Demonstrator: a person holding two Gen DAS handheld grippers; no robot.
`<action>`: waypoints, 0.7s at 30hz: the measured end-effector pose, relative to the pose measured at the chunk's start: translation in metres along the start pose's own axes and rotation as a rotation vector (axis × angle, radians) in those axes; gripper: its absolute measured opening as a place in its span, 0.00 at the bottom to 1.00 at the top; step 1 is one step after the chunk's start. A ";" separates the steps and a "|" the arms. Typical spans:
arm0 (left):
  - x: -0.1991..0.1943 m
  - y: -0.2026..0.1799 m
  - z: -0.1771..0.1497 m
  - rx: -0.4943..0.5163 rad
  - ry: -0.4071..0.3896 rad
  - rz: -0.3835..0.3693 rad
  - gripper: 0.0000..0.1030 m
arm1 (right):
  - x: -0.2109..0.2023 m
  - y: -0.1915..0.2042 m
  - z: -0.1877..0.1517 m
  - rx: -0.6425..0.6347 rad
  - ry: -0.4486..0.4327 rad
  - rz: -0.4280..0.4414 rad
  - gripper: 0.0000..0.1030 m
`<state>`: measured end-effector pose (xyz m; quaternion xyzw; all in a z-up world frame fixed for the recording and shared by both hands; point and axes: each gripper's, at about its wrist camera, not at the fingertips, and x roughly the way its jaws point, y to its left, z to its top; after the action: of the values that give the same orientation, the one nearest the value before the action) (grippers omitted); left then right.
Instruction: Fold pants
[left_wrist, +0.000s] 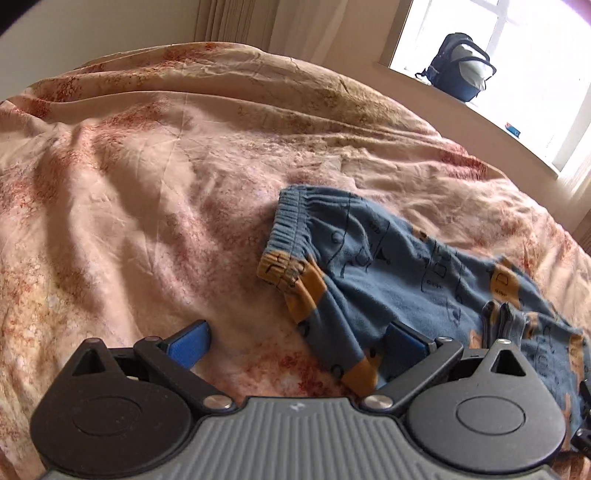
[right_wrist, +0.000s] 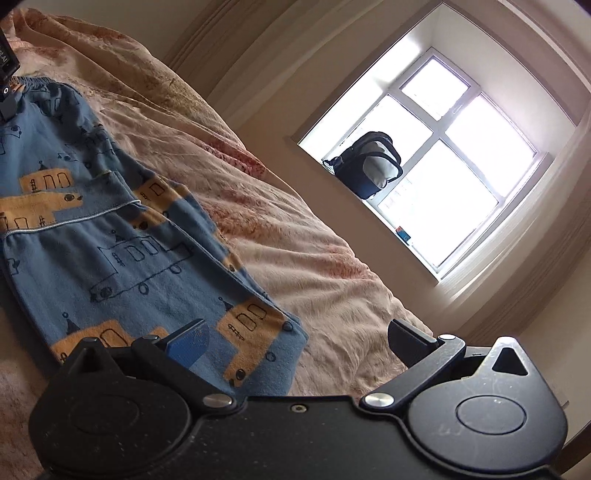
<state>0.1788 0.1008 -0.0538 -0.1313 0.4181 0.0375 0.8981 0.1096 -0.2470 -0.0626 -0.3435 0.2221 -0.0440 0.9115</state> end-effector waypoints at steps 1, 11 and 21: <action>-0.001 0.001 0.000 -0.004 -0.006 -0.004 1.00 | 0.000 0.001 0.000 0.003 -0.006 -0.003 0.99; -0.012 0.014 0.002 -0.087 -0.167 -0.079 0.99 | 0.002 0.006 0.015 0.067 -0.040 0.123 0.99; -0.007 0.034 -0.004 -0.271 -0.204 -0.105 0.96 | 0.106 0.009 0.135 0.109 0.041 0.640 0.99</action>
<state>0.1646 0.1329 -0.0579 -0.2682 0.3085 0.0598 0.9107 0.2632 -0.1828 -0.0185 -0.2058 0.3346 0.2260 0.8914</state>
